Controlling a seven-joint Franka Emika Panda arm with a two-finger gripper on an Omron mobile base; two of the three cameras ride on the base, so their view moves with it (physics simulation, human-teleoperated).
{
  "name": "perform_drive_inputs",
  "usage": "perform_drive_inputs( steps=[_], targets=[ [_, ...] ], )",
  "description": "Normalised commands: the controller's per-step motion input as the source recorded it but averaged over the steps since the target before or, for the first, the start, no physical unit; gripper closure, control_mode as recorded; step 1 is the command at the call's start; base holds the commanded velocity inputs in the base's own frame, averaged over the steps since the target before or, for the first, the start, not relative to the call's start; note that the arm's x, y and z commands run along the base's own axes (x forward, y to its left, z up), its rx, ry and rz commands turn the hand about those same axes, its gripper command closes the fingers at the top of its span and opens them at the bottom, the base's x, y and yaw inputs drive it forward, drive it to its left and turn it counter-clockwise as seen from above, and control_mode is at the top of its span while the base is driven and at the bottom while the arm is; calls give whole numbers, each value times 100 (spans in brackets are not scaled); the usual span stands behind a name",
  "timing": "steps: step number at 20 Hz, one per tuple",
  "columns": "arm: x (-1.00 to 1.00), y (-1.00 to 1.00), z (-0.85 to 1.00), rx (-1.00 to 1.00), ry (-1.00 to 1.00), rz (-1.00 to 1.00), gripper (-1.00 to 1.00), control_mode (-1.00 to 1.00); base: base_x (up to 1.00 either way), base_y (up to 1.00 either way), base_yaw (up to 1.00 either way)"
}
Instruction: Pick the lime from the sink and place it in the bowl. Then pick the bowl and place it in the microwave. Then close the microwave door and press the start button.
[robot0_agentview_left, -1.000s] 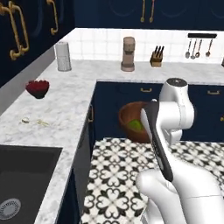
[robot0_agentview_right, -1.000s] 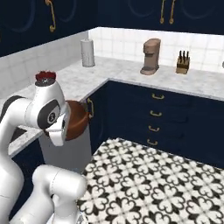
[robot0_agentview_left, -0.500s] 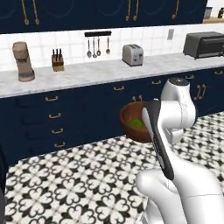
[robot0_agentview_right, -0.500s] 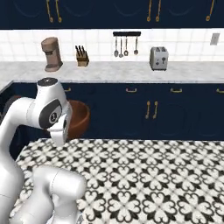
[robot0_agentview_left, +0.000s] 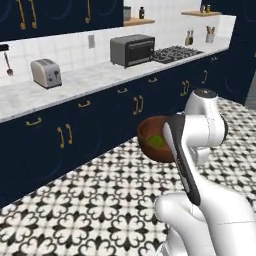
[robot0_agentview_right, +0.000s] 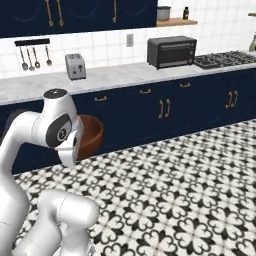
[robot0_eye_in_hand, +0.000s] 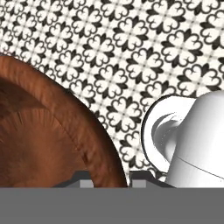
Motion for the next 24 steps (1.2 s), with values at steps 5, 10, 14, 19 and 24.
perform_drive_inputs(
  steps=[5,10,14,19,24],
  targets=[
    [0,0,0,0,0,0,100,100,69,-42,-59],
    [0,0,0,0,0,0,100,100,90,-30,-55],
    [0,0,0,0,0,0,100,100,71,-43,-59],
    [0,0,0,0,0,0,100,100,85,-27,-57],
    [0,0,0,0,0,0,100,100,88,-45,-54]
  ],
)
